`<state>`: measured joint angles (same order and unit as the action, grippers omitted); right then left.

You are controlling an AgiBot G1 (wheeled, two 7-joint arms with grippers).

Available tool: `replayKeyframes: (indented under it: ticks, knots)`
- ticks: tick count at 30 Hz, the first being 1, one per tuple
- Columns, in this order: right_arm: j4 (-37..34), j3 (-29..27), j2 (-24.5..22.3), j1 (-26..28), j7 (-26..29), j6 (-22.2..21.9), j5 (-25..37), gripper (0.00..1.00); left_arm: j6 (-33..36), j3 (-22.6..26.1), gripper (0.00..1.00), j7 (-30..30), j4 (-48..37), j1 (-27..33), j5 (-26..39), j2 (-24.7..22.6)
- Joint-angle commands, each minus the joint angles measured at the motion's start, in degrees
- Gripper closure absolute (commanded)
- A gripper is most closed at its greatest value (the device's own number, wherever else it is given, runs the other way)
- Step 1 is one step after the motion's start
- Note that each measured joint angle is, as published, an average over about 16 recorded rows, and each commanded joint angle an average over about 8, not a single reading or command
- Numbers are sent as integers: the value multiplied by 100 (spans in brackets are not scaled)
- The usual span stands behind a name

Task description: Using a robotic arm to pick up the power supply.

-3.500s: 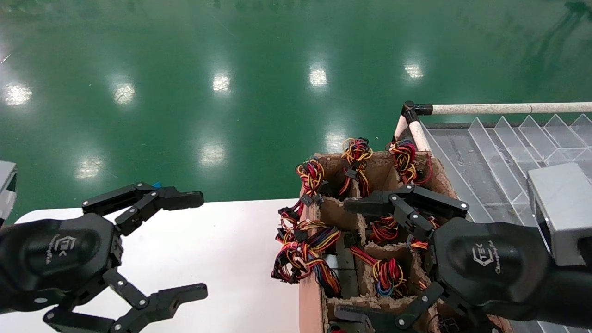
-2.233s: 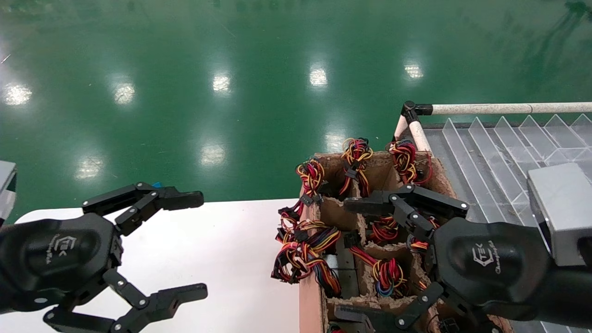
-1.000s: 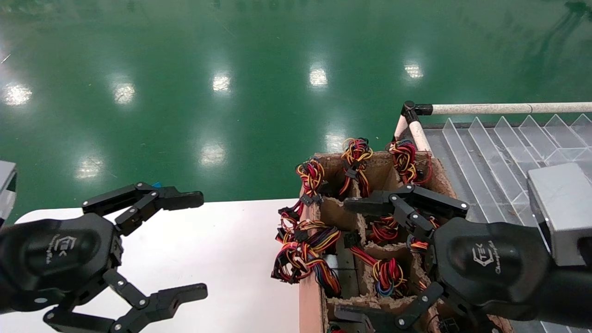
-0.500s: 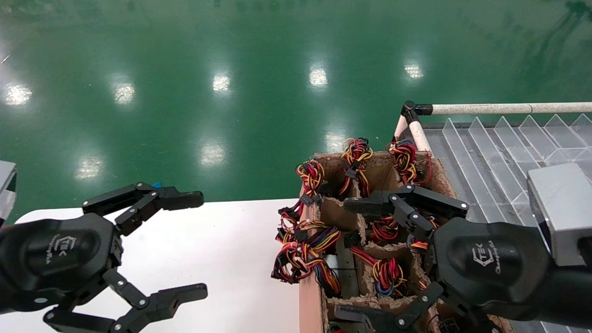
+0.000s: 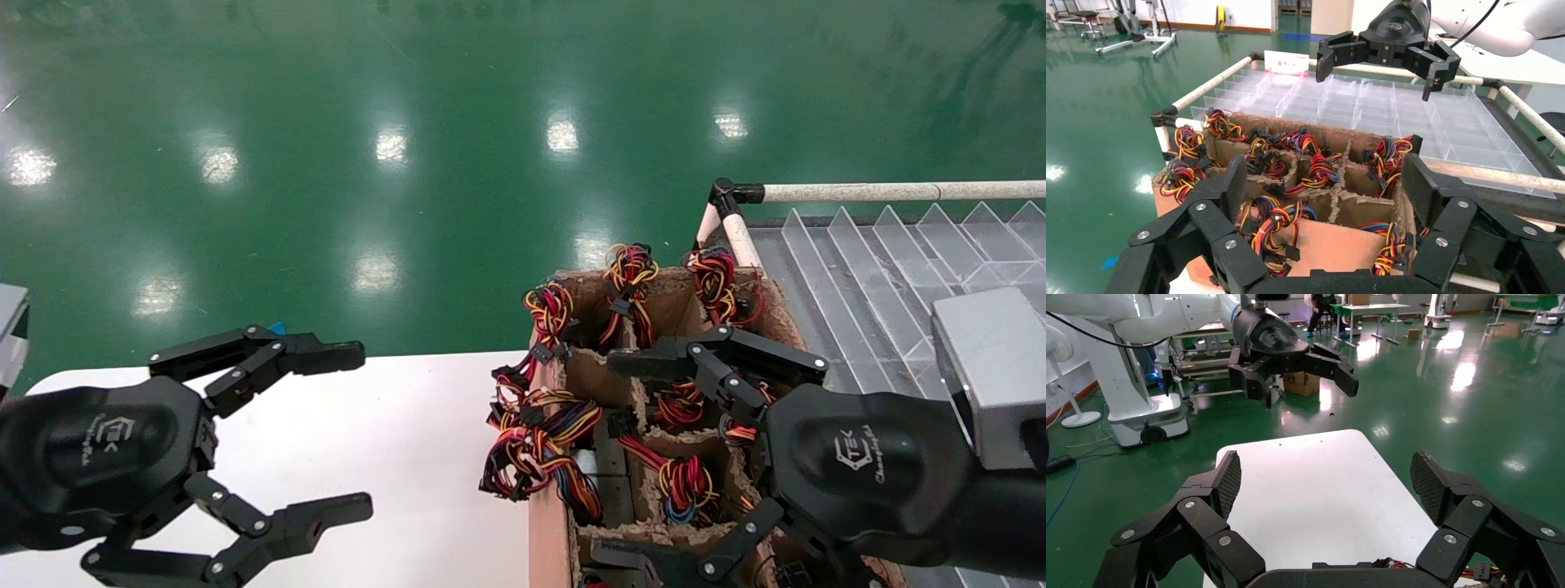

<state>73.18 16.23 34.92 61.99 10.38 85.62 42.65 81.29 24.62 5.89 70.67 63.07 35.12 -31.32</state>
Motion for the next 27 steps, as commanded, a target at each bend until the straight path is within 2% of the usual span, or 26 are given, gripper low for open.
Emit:
replayKeyframes:
  ticks: [1,11,17,24,25,27]
  knots:
    - [8,-7,0,-11,8,2,-24,0,0,0,100,0,0,0,0,0]
    - [-282,354,174,259,-22,160,608,0,0,0,100,0,0,0,0,0]
    - [-630,889,472,449,75,488,829,0,0,0,100,0,0,0,0,0]
    - [-842,1715,746,784,-100,554,1005,0,0,0,100,0,0,0,0,0]
    - [-880,1835,788,856,-152,553,1049,1,0,0,100,0,0,0,0,0]
    - [-971,2070,876,1010,-286,551,1149,12,0,0,100,0,0,0,0,0]
